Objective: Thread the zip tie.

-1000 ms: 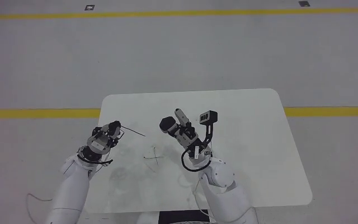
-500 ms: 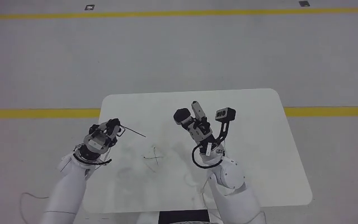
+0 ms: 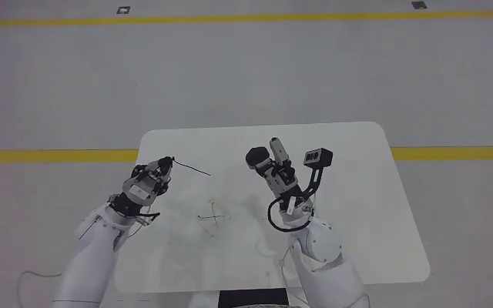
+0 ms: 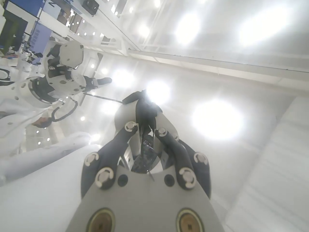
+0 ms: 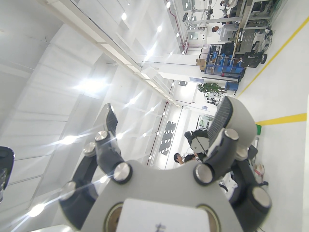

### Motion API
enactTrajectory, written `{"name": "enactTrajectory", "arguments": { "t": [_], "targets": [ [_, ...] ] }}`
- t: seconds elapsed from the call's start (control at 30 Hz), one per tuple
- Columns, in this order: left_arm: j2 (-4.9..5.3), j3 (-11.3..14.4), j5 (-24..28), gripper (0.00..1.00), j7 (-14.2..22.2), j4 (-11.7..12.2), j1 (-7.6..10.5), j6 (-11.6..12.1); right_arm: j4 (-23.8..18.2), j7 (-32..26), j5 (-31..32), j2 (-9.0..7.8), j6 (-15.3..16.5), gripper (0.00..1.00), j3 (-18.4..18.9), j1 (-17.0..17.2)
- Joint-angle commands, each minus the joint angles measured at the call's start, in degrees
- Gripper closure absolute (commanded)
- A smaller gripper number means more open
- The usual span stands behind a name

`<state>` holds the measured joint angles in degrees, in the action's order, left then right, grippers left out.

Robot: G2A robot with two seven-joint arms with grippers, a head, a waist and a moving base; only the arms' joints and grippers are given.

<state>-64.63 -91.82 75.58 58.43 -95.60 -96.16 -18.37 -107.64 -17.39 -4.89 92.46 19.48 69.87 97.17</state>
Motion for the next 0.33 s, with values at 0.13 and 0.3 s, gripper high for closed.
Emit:
{"name": "enactTrajectory", "arguments": {
  "t": [0.13, 0.3],
  "targets": [
    [-0.08, 0.1, 1.0, 1.0, -1.7, 0.3, -0.15, 0.7, -0.4, 2.2, 1.2, -0.18, 0.0, 0.0, -0.3, -0.1],
    [-0.08, 0.0, 1.1, 1.0, -2.5, 0.6, 0.0, 1.1, -0.3, 3.3, 1.9, -0.32, 0.0, 0.0, -0.7, -0.2]
  ]
}}
